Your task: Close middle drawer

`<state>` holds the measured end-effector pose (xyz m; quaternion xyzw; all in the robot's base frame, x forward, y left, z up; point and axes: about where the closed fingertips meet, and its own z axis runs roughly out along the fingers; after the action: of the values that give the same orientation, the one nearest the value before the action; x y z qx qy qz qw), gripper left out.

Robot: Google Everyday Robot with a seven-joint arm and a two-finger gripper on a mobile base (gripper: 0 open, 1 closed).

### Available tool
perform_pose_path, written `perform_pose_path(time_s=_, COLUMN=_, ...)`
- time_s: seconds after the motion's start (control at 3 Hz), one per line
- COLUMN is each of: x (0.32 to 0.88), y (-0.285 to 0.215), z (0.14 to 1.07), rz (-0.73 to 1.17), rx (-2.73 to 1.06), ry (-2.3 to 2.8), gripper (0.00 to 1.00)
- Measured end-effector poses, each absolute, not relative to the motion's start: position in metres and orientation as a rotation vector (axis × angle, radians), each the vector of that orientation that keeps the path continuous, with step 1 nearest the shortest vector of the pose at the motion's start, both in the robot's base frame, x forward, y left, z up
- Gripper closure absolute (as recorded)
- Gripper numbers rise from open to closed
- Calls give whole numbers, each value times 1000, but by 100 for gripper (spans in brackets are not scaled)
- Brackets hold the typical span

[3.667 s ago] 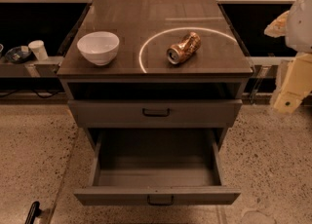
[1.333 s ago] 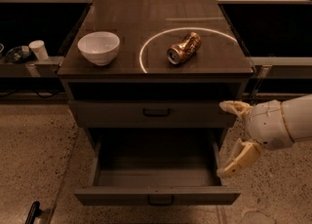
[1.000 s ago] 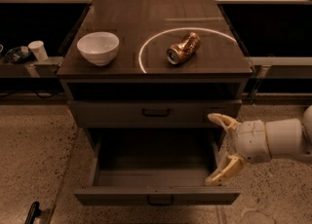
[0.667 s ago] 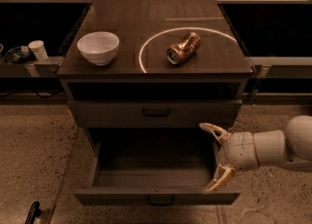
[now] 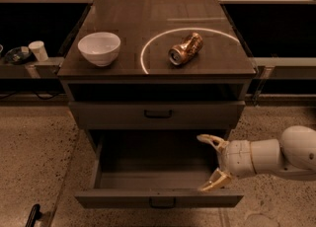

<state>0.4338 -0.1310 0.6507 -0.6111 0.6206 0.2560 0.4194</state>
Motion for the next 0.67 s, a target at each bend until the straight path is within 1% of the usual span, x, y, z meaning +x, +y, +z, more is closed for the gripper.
perform_pose_path(time_s=0.67, x=424, y=-137, z=573, rz=628, rx=-1577, ry=1555, gripper=66)
